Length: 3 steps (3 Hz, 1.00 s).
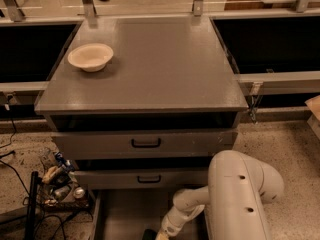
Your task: Pick sponge from bottom drawer and place on counter
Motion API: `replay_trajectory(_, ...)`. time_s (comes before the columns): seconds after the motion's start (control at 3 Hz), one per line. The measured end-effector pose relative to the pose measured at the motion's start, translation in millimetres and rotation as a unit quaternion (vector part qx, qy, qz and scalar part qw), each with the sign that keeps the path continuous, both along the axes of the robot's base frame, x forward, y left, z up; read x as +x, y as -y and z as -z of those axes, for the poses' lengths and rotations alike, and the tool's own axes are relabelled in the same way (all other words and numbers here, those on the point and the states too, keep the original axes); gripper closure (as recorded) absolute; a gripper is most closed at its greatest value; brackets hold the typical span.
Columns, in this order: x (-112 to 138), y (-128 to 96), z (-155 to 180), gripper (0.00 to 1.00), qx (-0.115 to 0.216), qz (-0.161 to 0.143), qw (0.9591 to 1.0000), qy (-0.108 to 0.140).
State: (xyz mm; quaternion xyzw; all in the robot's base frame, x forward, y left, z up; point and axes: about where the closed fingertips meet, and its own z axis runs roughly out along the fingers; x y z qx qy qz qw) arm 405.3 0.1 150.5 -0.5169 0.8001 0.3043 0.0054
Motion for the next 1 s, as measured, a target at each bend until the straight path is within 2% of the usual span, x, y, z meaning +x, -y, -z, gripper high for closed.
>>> replay_trajectory(0.33, -1.0, -0.2, -0.2, 1.00, 0.002, -0.002, 1.0000, 0.001)
replay_trajectory(1.0, -3.4, 0.1, -1.2, 0.51, 0.010, -0.007, 0.9999, 0.004)
